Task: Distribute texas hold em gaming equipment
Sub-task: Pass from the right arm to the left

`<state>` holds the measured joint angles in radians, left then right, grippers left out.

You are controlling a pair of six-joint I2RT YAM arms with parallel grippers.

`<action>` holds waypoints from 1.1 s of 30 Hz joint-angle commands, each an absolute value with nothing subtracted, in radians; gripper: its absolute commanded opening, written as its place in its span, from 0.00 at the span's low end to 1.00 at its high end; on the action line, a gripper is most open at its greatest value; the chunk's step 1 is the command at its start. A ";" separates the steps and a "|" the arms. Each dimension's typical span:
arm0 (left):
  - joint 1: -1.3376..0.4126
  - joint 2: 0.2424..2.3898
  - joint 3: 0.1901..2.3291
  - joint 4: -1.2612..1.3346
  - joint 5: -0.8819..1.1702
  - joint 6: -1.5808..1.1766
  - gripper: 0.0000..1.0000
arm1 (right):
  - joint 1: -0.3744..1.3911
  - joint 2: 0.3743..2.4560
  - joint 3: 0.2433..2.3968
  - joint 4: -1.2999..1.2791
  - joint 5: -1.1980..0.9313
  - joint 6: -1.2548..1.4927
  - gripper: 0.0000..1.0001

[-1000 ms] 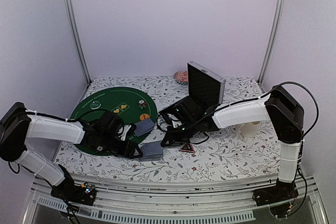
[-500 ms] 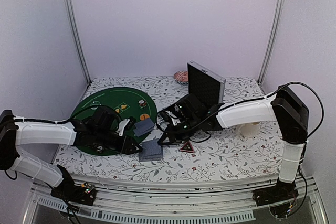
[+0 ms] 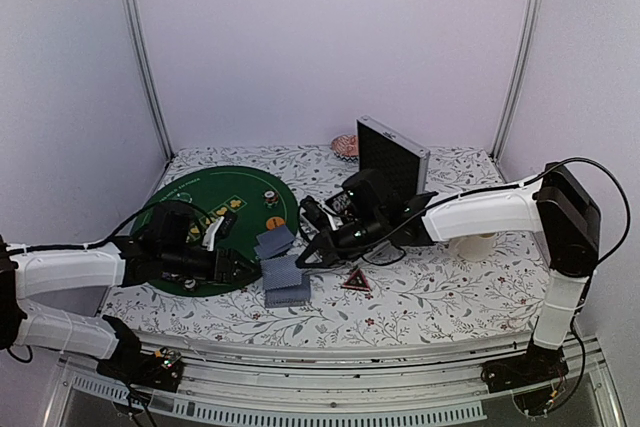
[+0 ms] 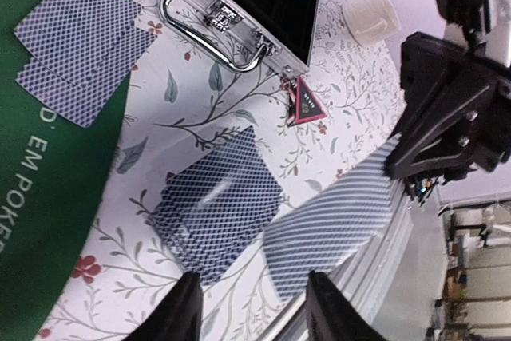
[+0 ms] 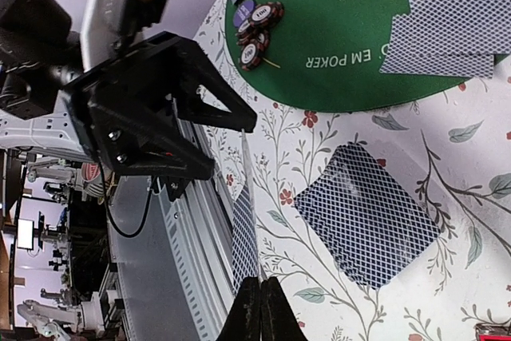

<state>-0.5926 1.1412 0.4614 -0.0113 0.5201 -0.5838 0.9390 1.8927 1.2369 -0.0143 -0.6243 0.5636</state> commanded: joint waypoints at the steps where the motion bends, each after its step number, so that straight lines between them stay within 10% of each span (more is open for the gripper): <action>1: -0.545 1.110 0.427 0.018 0.581 -0.575 0.57 | 0.934 1.828 1.216 0.030 -0.653 0.522 0.02; 7: -0.550 1.085 0.415 0.150 0.704 -0.584 0.85 | 0.935 1.820 1.216 0.078 -0.692 0.518 0.02; 11: -0.554 1.084 0.414 0.167 0.691 -0.582 0.86 | 0.944 1.816 1.216 0.103 -0.716 0.508 0.02; 19: -0.567 1.098 0.404 0.272 0.775 -0.613 0.57 | 0.957 1.803 1.216 0.130 -0.749 0.485 0.02; 25: -0.603 1.009 0.382 0.340 0.808 -0.608 0.00 | 0.956 1.793 1.200 0.136 -0.739 0.480 0.02; 33: -0.611 0.925 0.362 0.337 0.786 -0.607 0.00 | 0.957 1.783 1.174 0.172 -0.746 0.479 0.12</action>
<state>-0.6022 0.9581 0.3733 0.2951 0.7807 -0.6140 0.9535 1.8114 1.1950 0.1402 -0.7330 0.4889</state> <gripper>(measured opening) 0.007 0.096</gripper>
